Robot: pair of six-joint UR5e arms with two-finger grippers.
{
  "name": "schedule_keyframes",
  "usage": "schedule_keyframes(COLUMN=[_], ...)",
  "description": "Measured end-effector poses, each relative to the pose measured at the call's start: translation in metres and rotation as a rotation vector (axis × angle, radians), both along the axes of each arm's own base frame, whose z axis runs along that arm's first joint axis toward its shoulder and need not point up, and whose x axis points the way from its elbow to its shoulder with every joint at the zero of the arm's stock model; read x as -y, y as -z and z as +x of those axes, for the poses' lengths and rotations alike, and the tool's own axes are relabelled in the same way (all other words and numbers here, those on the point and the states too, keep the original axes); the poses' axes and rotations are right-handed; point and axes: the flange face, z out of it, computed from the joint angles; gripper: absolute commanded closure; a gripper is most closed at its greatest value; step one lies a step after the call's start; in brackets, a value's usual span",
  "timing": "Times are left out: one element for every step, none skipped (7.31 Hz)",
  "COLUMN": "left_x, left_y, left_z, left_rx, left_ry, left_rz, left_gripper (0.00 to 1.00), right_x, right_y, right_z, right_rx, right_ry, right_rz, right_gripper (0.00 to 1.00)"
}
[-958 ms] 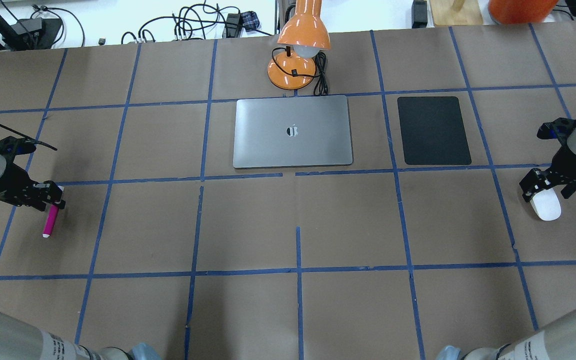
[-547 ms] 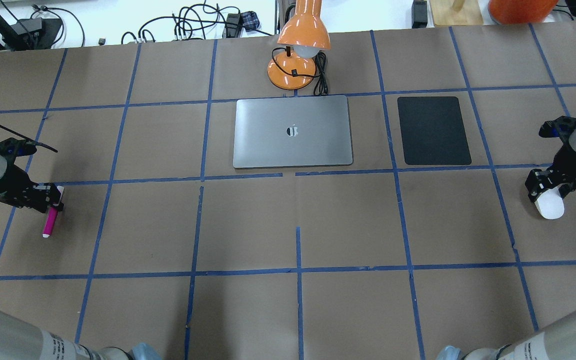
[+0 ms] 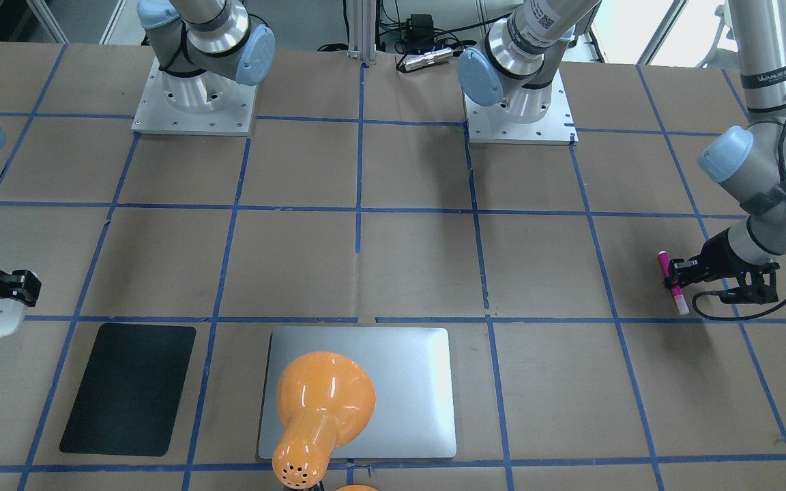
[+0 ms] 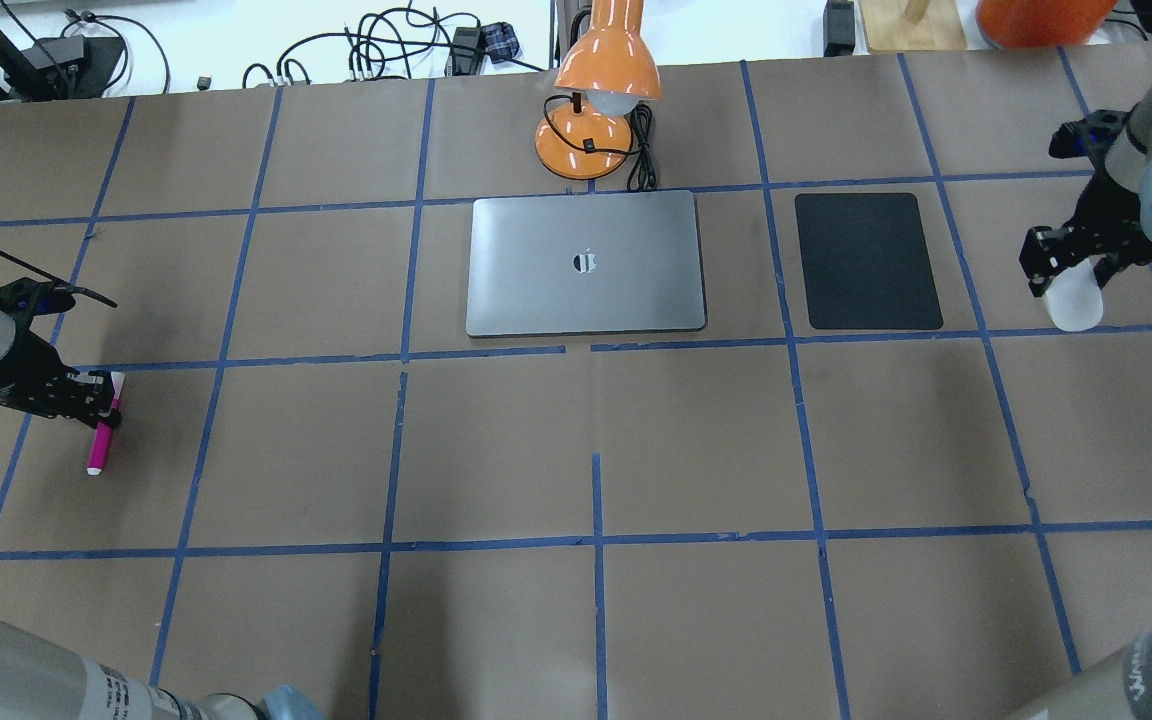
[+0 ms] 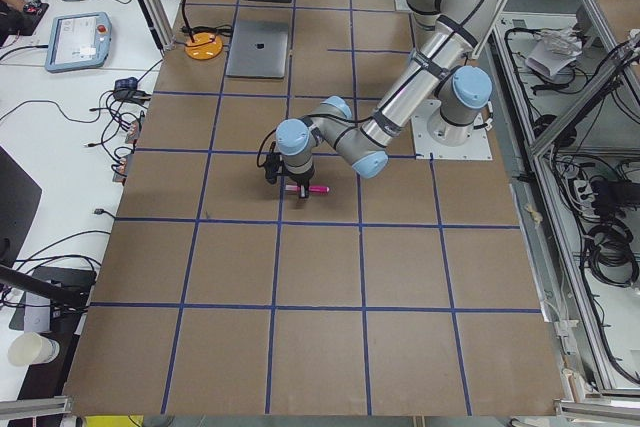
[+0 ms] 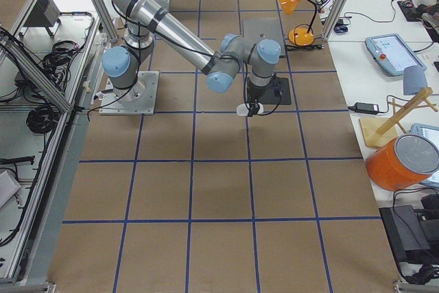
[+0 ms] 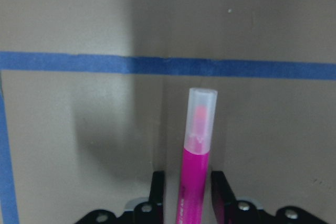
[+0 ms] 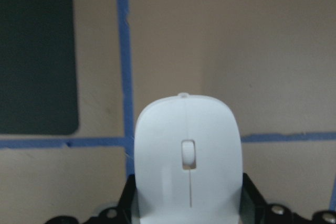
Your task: Place pen and mouse around notebook
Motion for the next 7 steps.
schedule_keyframes(left_x=[0.000,0.001,0.002,0.006,0.016,0.033,0.050], left_y=[-0.001,-0.003,-0.010,-0.021,-0.033,-0.050,-0.070], left_z=[0.000,0.000,-0.001,-0.006,-0.017,-0.041,-0.071], left_rx=[0.001,0.005,0.014,0.021,0.031,0.056,0.090], left_ry=[0.001,0.002,-0.004,-0.025,-0.058,-0.075,-0.069], left_rz=[0.002,-0.001,-0.007,-0.013,-0.020,-0.027,-0.031], left_gripper=[1.00,1.00,1.00,1.00,1.00,1.00,1.00], right_x=[0.035,0.068,0.095,0.107,0.110,0.109,0.105], right_y=[0.003,0.018,0.031,0.041,0.048,0.056,0.065], right_z=[0.038,0.070,0.094,0.110,0.118,0.122,0.124], right_rx=[0.023,0.050,0.077,0.101,0.117,0.125,0.128], right_ry=[-0.007,0.005,0.021,0.051,0.089,0.110,0.118], right_rz=[-0.023,-0.036,-0.027,0.018,0.058,0.088,0.113], right_gripper=[0.65,0.65,0.65,0.65,0.64,0.63,0.58])
